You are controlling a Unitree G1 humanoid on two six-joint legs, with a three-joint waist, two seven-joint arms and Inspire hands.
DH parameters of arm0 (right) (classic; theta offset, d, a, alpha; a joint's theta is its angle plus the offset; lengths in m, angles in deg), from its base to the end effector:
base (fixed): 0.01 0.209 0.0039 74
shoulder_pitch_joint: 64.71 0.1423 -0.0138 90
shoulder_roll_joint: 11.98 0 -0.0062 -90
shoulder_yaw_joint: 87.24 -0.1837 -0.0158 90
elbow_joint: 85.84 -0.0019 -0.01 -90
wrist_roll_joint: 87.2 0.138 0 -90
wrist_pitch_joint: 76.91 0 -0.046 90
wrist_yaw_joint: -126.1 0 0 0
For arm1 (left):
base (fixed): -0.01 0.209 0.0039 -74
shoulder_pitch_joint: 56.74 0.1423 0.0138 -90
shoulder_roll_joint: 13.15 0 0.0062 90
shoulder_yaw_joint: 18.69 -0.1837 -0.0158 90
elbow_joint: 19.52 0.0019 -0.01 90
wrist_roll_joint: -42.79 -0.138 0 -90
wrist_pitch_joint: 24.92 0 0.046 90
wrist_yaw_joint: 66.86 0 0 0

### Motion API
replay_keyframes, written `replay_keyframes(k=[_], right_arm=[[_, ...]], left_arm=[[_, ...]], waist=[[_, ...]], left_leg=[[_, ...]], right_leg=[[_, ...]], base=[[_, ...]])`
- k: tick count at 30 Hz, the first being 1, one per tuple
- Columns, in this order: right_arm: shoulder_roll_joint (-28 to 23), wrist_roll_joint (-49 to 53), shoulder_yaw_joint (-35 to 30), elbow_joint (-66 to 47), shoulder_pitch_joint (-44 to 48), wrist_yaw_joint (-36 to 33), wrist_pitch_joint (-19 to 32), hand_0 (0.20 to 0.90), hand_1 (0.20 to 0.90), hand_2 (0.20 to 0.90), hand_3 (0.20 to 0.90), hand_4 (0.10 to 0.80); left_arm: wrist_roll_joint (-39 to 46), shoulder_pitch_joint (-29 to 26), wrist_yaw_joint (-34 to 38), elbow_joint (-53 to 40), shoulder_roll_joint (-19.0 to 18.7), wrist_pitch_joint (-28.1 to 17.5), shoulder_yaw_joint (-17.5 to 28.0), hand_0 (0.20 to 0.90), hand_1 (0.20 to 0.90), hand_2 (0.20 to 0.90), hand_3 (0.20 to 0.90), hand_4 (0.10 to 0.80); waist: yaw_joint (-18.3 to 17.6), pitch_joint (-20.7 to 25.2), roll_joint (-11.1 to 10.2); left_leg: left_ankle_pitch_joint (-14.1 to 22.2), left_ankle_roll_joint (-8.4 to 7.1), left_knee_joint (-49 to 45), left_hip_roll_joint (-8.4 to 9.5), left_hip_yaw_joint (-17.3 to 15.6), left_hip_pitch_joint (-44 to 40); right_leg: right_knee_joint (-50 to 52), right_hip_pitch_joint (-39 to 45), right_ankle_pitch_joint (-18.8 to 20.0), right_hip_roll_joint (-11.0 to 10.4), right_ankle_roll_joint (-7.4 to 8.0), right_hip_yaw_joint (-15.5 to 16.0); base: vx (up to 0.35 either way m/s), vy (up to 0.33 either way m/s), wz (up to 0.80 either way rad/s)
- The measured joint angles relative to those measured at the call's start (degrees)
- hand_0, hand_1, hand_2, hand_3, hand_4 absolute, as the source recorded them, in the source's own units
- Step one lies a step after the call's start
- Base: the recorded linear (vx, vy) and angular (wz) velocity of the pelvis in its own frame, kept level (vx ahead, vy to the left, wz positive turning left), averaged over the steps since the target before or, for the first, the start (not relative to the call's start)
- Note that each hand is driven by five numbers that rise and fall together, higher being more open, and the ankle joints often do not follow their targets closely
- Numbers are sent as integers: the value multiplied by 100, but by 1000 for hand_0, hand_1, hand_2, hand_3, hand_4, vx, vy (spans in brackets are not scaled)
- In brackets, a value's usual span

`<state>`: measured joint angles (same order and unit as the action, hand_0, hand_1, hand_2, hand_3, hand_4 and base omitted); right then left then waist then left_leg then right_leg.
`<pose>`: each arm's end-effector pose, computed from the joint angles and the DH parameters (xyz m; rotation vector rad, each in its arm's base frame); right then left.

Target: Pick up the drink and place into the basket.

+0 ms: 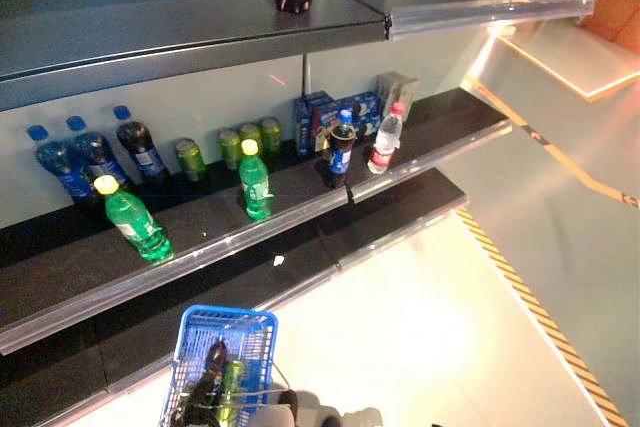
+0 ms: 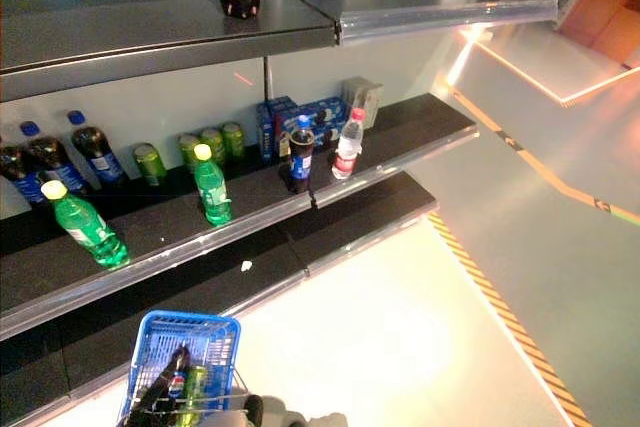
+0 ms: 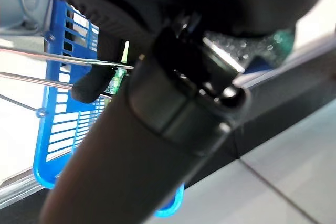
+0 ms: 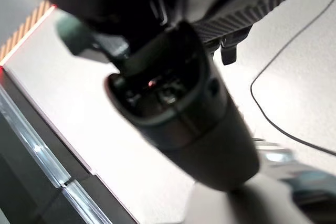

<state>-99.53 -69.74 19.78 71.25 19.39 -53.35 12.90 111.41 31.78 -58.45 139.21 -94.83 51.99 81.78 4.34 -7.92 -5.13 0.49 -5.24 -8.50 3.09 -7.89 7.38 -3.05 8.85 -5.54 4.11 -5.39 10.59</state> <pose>0.0407 -0.2114 -0.1213 -0.0946 1.2930 -0.0697 0.0864 0.2188 -0.1120 -0.8769 0.7533 1.1183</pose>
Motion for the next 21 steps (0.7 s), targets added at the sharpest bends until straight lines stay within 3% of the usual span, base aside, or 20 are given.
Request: replay_keyframes(k=[1, 2, 3, 4, 5, 6, 7, 8, 9, 11, 13, 14, 15, 18, 19, 20, 21], right_arm=[[3, -7, -1, 19, 15, -2, -67, 900, 900, 900, 900, 800], [8, -11, 3, 61, 31, -2, -78, 900, 900, 900, 900, 800], [50, -79, 8, 122, 78, -4, -104, 900, 900, 900, 900, 800], [95, -126, 9, 160, 112, -6, -117, 900, 900, 900, 900, 800], [106, -161, 11, 163, 128, -6, -119, 900, 900, 900, 900, 800], [129, -175, 20, 161, 160, -2, -109, 900, 900, 900, 900, 800], [155, -181, 28, 180, 225, 8, -87, 900, 900, 900, 900, 800], [201, -194, 61, 255, 319, 18, -76, 900, 900, 900, 900, 800], [202, -223, 95, 284, 376, 27, -44, 900, 900, 900, 900, 800], [229, -231, 87, 266, 428, 35, 17, 900, 900, 900, 900, 800], [257, -209, 75, 270, 449, 24, 70, 900, 900, 900, 900, 800], [242, -200, 45, 270, 454, 14, 93, 900, 900, 900, 900, 800], [207, -166, -56, 268, 477, -32, 147, 900, 900, 900, 900, 800], [188, -34, -169, 232, 497, -102, 240, 900, 900, 900, 900, 800], [187, 21, -163, 184, 536, -124, 288, 900, 900, 900, 900, 800], [203, 29, -156, 165, 547, -134, 332, 900, 900, 900, 900, 800], [216, 55, -117, 172, 610, -146, 330, 900, 900, 900, 900, 800]], left_arm=[[1, -60, 3, 12, 52, 29, 40, 300, 300, 300, 200, 100], [6, -53, 3, 3, 67, 32, 44, 300, 300, 300, 200, 100], [65, -23, 53, 13, 70, 35, 225, 300, 300, 300, 200, 100], [121, 37, 100, 52, 40, 40, 410, 300, 300, 300, 200, 100], [175, 122, 139, 62, 27, 41, 486, 300, 300, 300, 200, 100], [246, 210, 157, 112, -16, 40, 608, 300, 300, 300, 200, 100], [246, 202, 132, 214, -84, 40, 617, 300, 300, 300, 200, 100], [246, 204, 137, 274, -182, 35, 620, 300, 300, 300, 200, 100], [246, 214, 131, 278, -248, 27, 616, 300, 300, 300, 200, 100], [244, 225, 113, 272, -390, 60, 582, 300, 300, 300, 200, 100], [247, 269, 118, 307, -402, 42, 466, 300, 300, 300, 200, 100], [250, 266, 114, 323, -404, 34, 353, 300, 300, 300, 200, 100], [260, 222, 113, 318, -367, 35, 261, 300, 300, 300, 200, 100], [288, 129, 116, 265, -304, 34, 88, 300, 300, 300, 200, 100], [359, 150, 130, 246, -274, 41, 79, 300, 300, 300, 200, 100], [370, 129, 135, 230, -267, 35, 11, 300, 300, 300, 200, 100], [394, 123, 145, 225, -268, 39, -82, 300, 300, 300, 200, 100]], waist=[[25, -75, 34], [48, -90, 64], [205, -72, 53], [291, -81, 21], [344, -69, -18], [343, -42, -79], [366, -48, -138], [414, -62, -193], [514, -48, -218], [592, -44, -422], [528, -34, -421], [484, -19, -365], [463, -49, -229], [273, -81, 123], [152, -88, 223], [150, -81, 253], [131, -73, 302]], left_leg=[[128, -18, -160, -13, -309, 6], [182, 96, -199, -28, -424, 4], [268, 372, -198, -14, -516, -105], [300, 487, -112, 1, -493, -260], [186, 877, 97, -12, -569, -531], [221, 966, 144, -8, -578, -674], [298, 936, 100, -38, -578, -768], [385, 874, 39, -68, -599, -840], [507, 926, 12, -103, -683, -855], [625, 932, -86, -11, -703, -909], [599, 926, 63, -4, -478, -1047], [565, 913, 107, -29, -282, -1023], [451, 881, 194, -60, -17, -1004], [298, 758, 334, -259, 749, -813], [214, 645, 306, -305, 921, -724], [224, 629, 347, -326, 1105, -697], [209, 537, 379, -341, 1268, -636]], right_leg=[[-137, 177, -14, -16, -17, 22], [-98, 202, -62, -16, -12, 29], [137, 195, -266, -45, 39, -47], [410, 153, -452, -76, 105, -153], [822, 43, -680, -81, 346, -124], [1208, -7, -811, -110, 567, -128], [1584, -43, -912, -129, 738, -138], [2172, -201, -1057, -160, 1040, -163], [2915, -514, -1205, -213, 1383, -160], [4220, -1032, -1277, -320, 1950, -318], [4284, -997, -1252, -382, 1731, -314], [4131, -984, -1312, -509, 1543, -224], [3704, -1020, -1400, -782, 1395, -158], [2533, -1228, -1135, -1095, 1327, -534], [2140, -1271, -892, -1153, 1337, -667], [1803, -1368, -607, -1400, 1348, -851], [1585, -1478, -353, -1516, 1392, -1167]], base=[[311, -177, 36], [366, -198, 13], [375, -171, -14], [409, -200, -30], [283, -150, -22], [308, -170, -9], [310, -185, 2], [232, -151, -4], [269, -223, -5], [290, -272, 27], [216, -266, 61], [157, -336, 85], [133, -318, 102], [130, -377, 116], [147, -449, 100], [171, -569, 92], [142, -531, 75]])
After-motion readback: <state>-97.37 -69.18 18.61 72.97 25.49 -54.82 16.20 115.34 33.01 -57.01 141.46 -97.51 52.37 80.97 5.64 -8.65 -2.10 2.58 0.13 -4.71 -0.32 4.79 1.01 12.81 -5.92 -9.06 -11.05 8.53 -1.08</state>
